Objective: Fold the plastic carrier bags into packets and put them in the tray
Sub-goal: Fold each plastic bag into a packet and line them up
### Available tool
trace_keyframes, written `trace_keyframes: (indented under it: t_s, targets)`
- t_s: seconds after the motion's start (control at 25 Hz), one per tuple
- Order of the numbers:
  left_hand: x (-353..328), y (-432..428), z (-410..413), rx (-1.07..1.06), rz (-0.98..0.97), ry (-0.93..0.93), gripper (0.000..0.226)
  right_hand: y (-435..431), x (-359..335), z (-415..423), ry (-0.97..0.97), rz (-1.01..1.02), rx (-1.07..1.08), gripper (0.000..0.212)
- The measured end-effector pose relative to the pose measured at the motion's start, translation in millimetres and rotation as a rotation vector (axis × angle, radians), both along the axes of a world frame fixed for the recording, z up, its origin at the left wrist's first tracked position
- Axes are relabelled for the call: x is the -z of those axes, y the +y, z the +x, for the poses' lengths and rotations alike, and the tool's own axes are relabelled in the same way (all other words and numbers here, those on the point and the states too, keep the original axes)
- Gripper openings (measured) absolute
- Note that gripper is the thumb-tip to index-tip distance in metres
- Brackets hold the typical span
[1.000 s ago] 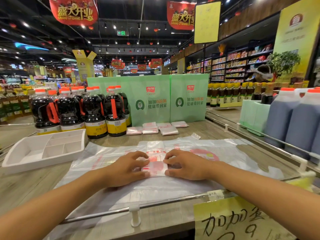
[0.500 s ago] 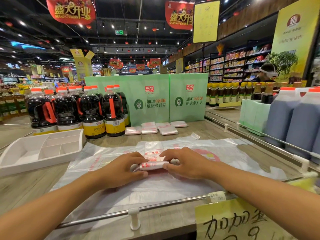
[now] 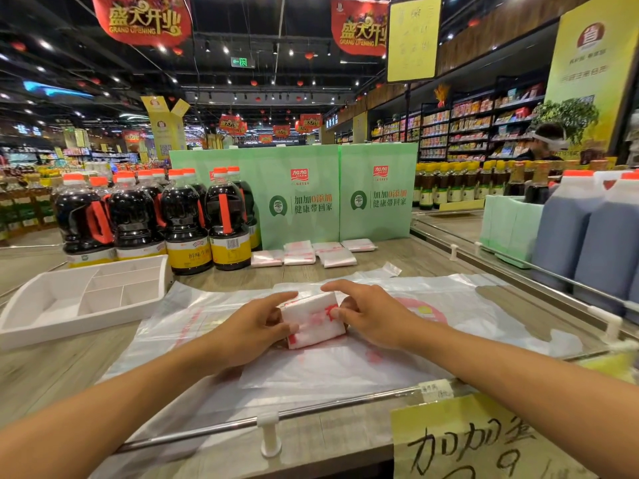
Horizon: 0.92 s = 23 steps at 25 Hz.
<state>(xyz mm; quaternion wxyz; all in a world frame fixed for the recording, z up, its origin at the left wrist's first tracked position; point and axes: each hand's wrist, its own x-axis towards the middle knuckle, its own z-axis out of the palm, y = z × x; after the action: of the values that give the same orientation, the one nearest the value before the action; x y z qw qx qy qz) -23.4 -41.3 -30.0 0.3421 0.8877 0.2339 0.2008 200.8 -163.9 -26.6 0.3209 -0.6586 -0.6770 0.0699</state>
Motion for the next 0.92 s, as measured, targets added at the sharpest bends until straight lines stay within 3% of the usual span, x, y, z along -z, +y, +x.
trace_keyframes:
  t_s: [0.08,0.28,0.44,0.6,0.68,0.76,0.92]
  targets:
    - [1,1,1,-0.033,0.071,0.025,0.056,3,2,0,0.017,-0.009,0.018,0.039]
    - [5,6,0,-0.041,0.296,0.191,0.052,7,7,0,-0.047,-0.079,0.061,0.033]
    - [5,11,-2,-0.014,0.371,0.358,0.099,6,8,3,-0.244,-0.161,0.077,0.031]
    - [8,11,0,0.019,0.411,0.496,0.111,5,5,3,-0.345,-0.26,0.031,0.045]
    - [8,9,3,0.028,0.409,0.583,0.109,6,5,4,-0.376,-0.35,-0.023,0.05]
    - [4,5,4,0.029,0.378,0.644,0.092,6,4,7,-0.357,-0.432,-0.059,0.054]
    - [-1,4,2,0.056,0.369,0.689,0.097,3,1,10,-0.354,-0.478,-0.074,0.055]
